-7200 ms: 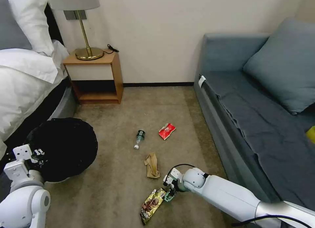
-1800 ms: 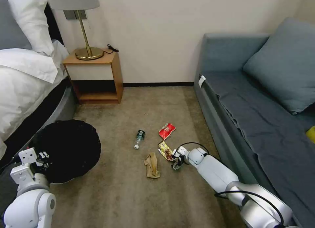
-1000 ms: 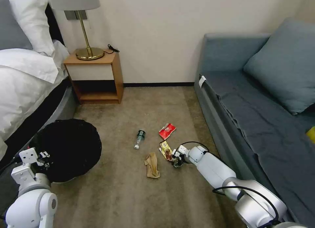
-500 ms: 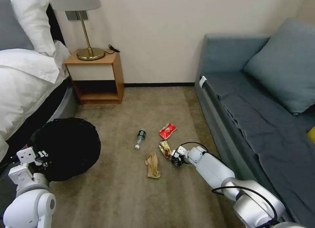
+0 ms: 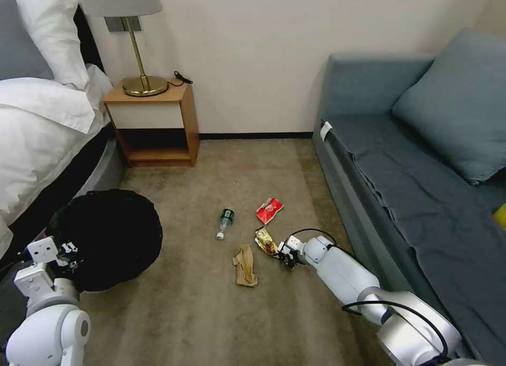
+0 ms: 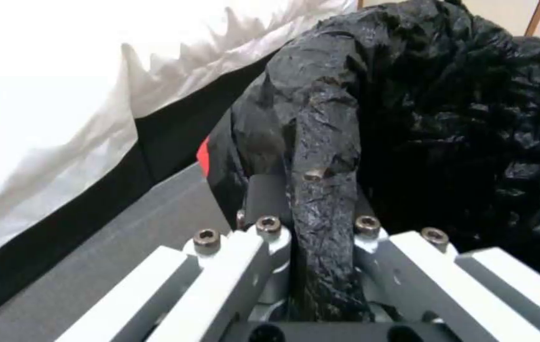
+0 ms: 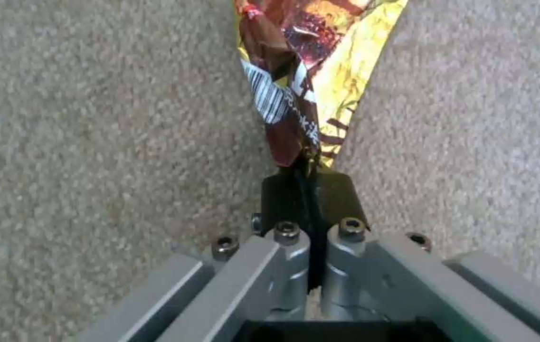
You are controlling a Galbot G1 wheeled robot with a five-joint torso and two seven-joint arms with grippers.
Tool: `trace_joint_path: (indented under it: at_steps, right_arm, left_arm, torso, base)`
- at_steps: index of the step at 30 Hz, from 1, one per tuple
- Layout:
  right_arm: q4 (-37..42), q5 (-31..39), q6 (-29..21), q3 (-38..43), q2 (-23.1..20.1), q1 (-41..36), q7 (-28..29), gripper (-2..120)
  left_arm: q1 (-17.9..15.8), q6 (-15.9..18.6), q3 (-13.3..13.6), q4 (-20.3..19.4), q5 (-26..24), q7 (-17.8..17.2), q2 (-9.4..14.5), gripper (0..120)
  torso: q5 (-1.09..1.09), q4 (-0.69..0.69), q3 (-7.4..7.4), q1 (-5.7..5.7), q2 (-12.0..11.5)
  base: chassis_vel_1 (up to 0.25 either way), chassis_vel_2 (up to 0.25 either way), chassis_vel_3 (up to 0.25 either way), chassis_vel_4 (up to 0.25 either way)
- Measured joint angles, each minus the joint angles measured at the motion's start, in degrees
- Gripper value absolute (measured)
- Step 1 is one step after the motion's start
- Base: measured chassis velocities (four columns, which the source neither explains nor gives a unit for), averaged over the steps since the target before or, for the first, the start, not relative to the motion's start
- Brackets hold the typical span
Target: Pick up the trash bin, then pick up the garbage on the floor and place it into the trash bin.
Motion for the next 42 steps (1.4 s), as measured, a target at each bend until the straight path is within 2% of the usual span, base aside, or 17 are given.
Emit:
trace_joint_path:
  at_steps: [14,23,26,34,37,42]
  right_arm:
    - [9.79,4.14,-0.45,-0.79,-3.67,-1.08,0.03,0]
    - [15.91,5.59,4.30,2.25,-6.75,-0.97,-0.64,0]
    - [21.29,8.85,6.07,2.23,-9.56,-0.80,-2.99,0]
    - [29.13,14.20,6.34,2.00,-12.74,-0.79,-5.69,0]
    - [37.06,18.69,6.38,0.69,-15.25,0.35,-7.73,0]
    - [43.26,22.88,5.89,-0.94,-16.88,2.14,-9.62,0]
  left_arm:
    - [-0.23,0.01,0.53,-0.10,0.21,-0.01,0.02,4]
    - [-0.55,1.13,0.88,-0.22,-0.55,-0.20,0.94,4]
    - [-1.08,2.08,1.10,-0.49,-1.21,-0.49,1.69,4]
    - [-1.94,3.74,1.76,-0.44,-2.41,-0.60,2.76,4]
    - [-2.53,4.81,2.42,0.33,-3.02,-0.53,3.83,4]
    - [-3.00,5.24,2.83,0.86,-3.19,-0.36,4.49,4]
  torso:
    - [0.01,0.02,-0.01,0.00,0.00]
    - [0.02,0.03,-0.01,0.00,0.00]
    - [0.02,0.02,-0.01,0.00,0.00]
    - [0.01,0.02,-0.02,0.00,0.00]
    - [0.00,0.02,-0.02,0.00,0.00]
    - [0.01,0.02,-0.02,0.00,0.01]
  base:
    - [0.000,0.000,0.000,0.000]
    - [0.000,0.000,0.000,0.000]
    - [0.000,0.000,0.000,0.000]
    - [0.000,0.000,0.000,0.000]
    - [0.000,0.000,0.000,0.000]
    - [0.000,0.000,0.000,0.000]
